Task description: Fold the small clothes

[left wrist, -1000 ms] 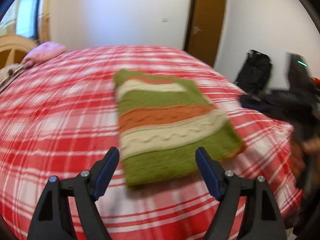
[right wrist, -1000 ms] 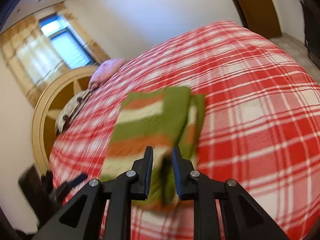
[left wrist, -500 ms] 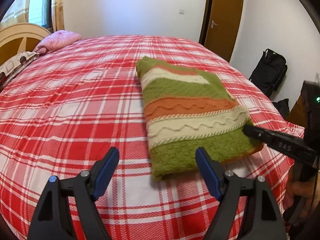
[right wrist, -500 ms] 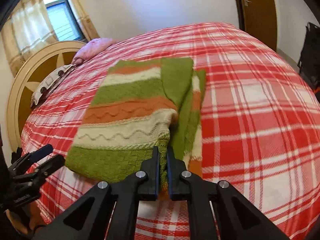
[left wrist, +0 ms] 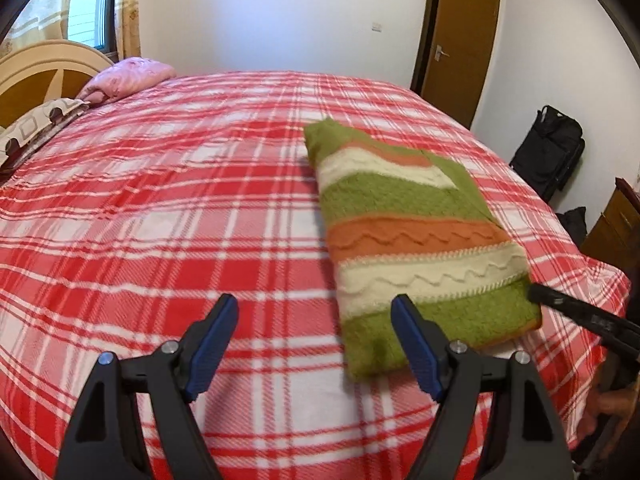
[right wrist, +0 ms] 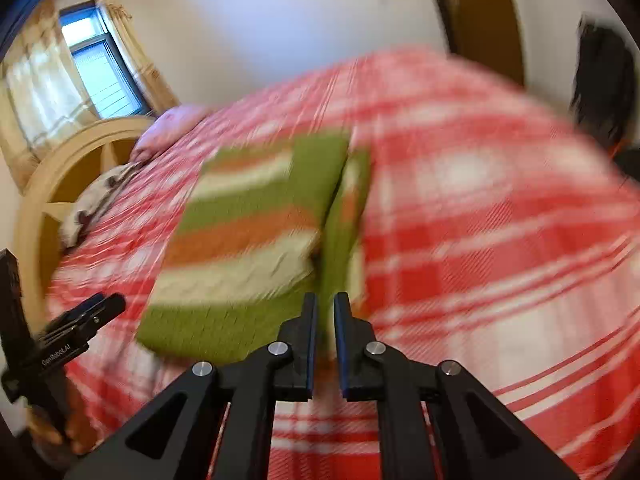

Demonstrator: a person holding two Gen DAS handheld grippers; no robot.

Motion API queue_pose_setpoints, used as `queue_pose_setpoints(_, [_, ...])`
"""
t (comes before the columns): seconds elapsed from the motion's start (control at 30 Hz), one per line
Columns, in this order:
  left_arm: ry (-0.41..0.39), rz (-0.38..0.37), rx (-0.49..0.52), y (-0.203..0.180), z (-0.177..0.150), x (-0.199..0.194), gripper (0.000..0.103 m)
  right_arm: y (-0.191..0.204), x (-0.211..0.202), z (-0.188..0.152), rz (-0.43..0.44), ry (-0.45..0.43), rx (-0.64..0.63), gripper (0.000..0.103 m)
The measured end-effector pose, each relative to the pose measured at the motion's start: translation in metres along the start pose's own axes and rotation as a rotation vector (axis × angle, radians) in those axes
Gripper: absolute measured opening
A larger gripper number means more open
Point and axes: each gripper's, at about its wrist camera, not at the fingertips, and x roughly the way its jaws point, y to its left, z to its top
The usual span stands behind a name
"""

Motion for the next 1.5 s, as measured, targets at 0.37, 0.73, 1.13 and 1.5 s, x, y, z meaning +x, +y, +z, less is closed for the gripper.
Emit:
queue_pose_setpoints(0.37, [0.029, 0.123, 0.113, -0.054, 0.037, 0.045, 0.081, 0.048, 0.065, 0.055, -0.013, 0.003, -0.19, 0.009])
queue_pose_setpoints(0.73, [0.079, 0.146, 0.154, -0.075, 0.043, 0.084, 0.085, -0.017, 0.111, 0.047, -0.012, 0.048, 0.021, 0.017])
queue_pose_setpoints(1.13, [0.086, 0.087, 0.131, -0.065, 0.054, 0.071, 0.085, -0.008, 0.073, 0.072, -0.057, -0.019, -0.04, 0.02])
queue_pose_setpoints(1.5, [0.127, 0.157, 0.124, -0.079, 0.09, 0.122, 0.085, 0.017, 0.163, 0.102, -0.08, 0.13, -0.161, 0.02])
